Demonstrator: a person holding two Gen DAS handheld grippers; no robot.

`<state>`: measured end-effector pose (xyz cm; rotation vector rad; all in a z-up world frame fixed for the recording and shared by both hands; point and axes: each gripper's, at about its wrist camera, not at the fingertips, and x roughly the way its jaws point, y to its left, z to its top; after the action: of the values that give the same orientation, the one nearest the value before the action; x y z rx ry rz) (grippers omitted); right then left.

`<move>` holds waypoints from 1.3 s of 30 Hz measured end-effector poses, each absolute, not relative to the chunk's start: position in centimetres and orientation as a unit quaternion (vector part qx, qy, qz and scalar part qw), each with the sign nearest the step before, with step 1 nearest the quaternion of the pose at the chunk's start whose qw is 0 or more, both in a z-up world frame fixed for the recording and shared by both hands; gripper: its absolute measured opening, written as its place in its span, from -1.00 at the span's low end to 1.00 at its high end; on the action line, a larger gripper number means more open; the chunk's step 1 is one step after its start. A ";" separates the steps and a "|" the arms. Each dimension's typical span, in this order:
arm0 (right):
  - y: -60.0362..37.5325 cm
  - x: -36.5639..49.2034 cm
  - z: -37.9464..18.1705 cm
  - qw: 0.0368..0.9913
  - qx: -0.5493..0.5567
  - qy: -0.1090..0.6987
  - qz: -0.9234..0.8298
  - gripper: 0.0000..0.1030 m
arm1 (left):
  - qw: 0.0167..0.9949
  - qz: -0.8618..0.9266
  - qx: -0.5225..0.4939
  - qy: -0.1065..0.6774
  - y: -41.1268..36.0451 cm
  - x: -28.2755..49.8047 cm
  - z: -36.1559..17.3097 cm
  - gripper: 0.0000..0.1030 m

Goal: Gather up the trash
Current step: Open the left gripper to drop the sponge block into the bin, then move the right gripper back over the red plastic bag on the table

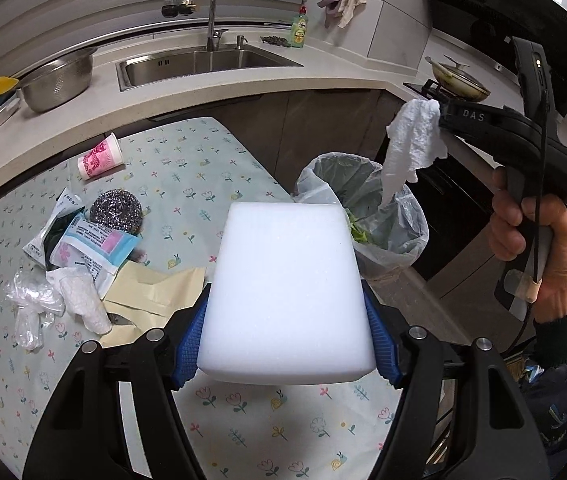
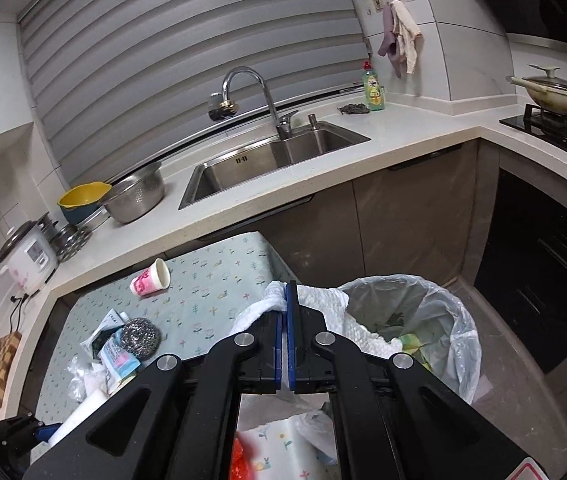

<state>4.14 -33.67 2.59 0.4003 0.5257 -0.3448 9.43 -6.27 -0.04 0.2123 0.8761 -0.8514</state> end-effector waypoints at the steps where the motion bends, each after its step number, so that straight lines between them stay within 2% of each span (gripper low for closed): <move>1: -34.2 4.1 2.5 0.930 0.195 0.258 -0.175 -0.97 | 0.814 -0.400 0.099 0.409 -6.7 9.7 0.1 0.27; 8: -38.3 4.3 0.1 0.908 0.200 0.295 -0.219 -0.96 | 0.816 -0.404 0.110 0.398 -12.7 11.9 0.3 0.27; 17: -40.9 3.9 -4.2 0.879 0.224 0.351 -0.231 -0.95 | 0.801 -0.421 0.119 0.408 -22.5 13.3 -2.3 0.28; 20: -41.3 4.0 -5.2 0.871 0.230 0.368 -0.231 -0.89 | 0.792 -0.429 0.127 0.417 -25.0 13.2 -3.4 0.29; 23: -41.7 4.0 -5.8 0.862 0.238 0.379 -0.237 -0.73 | 0.784 -0.431 0.134 0.426 -26.9 13.1 -4.5 0.30; 25: -42.0 3.8 -5.9 0.859 0.243 0.380 -0.243 -0.41 | 0.780 -0.431 0.133 0.433 -27.7 13.1 -5.0 0.30; 27: -42.2 3.6 -6.1 0.856 0.244 0.381 -0.251 -0.18 | 0.776 -0.433 0.131 0.440 -28.2 13.2 -5.3 0.39; 28: -42.3 3.5 -6.3 0.853 0.245 0.384 -0.257 -0.13 | 0.776 -0.431 0.129 0.442 -28.3 13.3 -5.4 0.41; 30: -42.6 3.3 -6.7 0.848 0.246 0.390 -0.261 -0.07 | 0.777 -0.426 0.121 0.448 -28.4 13.6 -5.6 0.53; 39: -41.9 2.3 -7.3 0.847 0.250 0.394 -0.255 -0.05 | 0.793 -0.399 0.101 0.449 -26.8 14.3 -5.2 0.54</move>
<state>2.27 -41.93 -7.29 0.5280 0.8298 -0.5385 14.32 -26.81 -5.22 0.2162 0.9659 -0.8579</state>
